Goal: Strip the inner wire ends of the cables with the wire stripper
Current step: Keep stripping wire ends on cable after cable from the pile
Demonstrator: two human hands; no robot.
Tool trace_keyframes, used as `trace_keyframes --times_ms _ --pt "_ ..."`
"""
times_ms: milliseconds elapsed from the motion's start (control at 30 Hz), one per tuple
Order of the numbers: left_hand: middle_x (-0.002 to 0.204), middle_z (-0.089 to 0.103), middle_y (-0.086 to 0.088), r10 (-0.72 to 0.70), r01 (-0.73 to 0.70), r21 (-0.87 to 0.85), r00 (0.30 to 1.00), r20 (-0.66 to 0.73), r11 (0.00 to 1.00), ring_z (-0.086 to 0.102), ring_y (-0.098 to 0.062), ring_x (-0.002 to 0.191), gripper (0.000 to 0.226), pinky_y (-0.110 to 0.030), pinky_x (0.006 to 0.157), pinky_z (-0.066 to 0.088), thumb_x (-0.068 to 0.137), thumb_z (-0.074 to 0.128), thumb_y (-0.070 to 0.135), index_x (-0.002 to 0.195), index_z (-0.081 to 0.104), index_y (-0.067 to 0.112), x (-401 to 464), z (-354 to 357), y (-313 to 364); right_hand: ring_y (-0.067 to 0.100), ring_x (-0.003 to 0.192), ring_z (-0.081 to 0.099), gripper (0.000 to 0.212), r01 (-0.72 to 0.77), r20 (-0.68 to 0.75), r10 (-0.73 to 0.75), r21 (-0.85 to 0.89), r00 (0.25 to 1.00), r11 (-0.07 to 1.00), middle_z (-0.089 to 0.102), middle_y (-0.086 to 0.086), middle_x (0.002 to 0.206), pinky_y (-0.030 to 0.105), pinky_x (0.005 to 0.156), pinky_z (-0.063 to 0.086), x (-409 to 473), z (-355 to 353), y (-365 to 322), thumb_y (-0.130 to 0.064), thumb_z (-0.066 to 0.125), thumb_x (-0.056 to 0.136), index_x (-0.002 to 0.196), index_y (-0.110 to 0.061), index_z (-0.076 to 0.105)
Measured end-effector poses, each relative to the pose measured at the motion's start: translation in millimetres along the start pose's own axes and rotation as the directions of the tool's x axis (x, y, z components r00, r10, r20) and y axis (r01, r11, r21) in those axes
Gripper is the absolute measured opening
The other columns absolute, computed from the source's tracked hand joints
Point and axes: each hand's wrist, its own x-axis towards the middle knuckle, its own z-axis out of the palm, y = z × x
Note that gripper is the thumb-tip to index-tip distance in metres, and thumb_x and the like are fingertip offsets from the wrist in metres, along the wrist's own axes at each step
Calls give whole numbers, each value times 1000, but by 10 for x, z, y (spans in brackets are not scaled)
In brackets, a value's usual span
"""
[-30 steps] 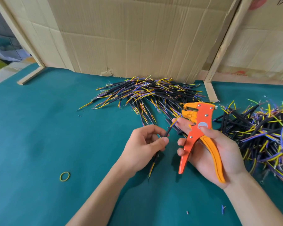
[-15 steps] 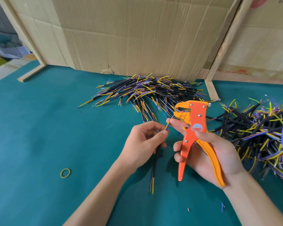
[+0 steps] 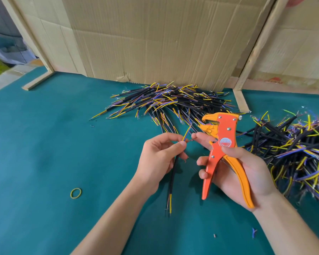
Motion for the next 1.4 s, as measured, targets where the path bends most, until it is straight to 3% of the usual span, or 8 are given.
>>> trace_keyframes --times_ms 467,700,800,900,1000,1167,1300,1400 --pt "58 66 -5 38 -36 153 999 -13 988 38 -6 38 5 -12 40 28 87 75 11 86 76 15 -6 25 -48 24 87 67 69 42 39 -43 38 998 998 51 8 152 37 70 53 -6 -32 -21 -32 80 77 137 -4 61" --pt "53 58 -5 253 -192 436 963 -88 879 42 -9 48 13 -18 52 36 83 75 8 80 75 21 -60 86 -116 25 88 66 48 29 -3 -29 -14 1000 999 52 7 152 38 70 52 -2 -32 -10 -24 55 92 136 -7 63" --pt "54 53 -3 360 -242 554 926 -114 797 40 -8 48 15 -17 54 36 81 73 6 79 73 21 -105 131 -120 25 89 66 65 17 2 -17 -33 1000 999 54 7 150 38 69 52 3 -33 -11 -31 78 78 136 -6 63" --pt "54 53 -2 391 -260 579 914 -112 773 42 -9 49 14 -21 54 38 82 73 6 79 72 20 -125 133 -126 27 89 67 79 9 -2 -9 -41 1000 999 55 7 149 38 68 52 12 -11 -9 -36 87 67 136 -5 63" --pt "55 55 -2 367 -254 552 924 -103 794 42 -9 49 14 -19 54 37 82 72 8 79 71 22 -119 131 -130 26 88 67 75 11 -16 -11 -27 1000 1000 54 9 149 38 67 52 5 -16 -16 -34 85 68 133 -4 65" --pt "57 56 13 267 -227 513 964 -3 827 44 -5 50 9 -16 56 36 84 75 18 88 73 26 -95 117 -124 24 85 64 54 18 -46 -18 -15 999 1000 53 11 149 37 68 51 7 -43 -26 -25 62 85 134 -5 64" --pt "72 69 5 112 -164 376 981 157 912 50 -16 54 36 -26 59 45 80 75 21 114 67 30 -68 68 -72 22 84 64 56 77 -66 -74 43 995 996 57 10 147 36 68 53 -2 -83 -64 -30 58 87 136 -4 62" --pt "78 75 -4 -44 -55 308 951 305 950 56 -20 50 42 -22 52 44 81 74 19 122 64 21 -46 -23 24 22 83 62 58 147 -137 -133 102 982 984 58 11 144 36 69 53 -9 -142 -112 -31 58 85 135 -1 62"
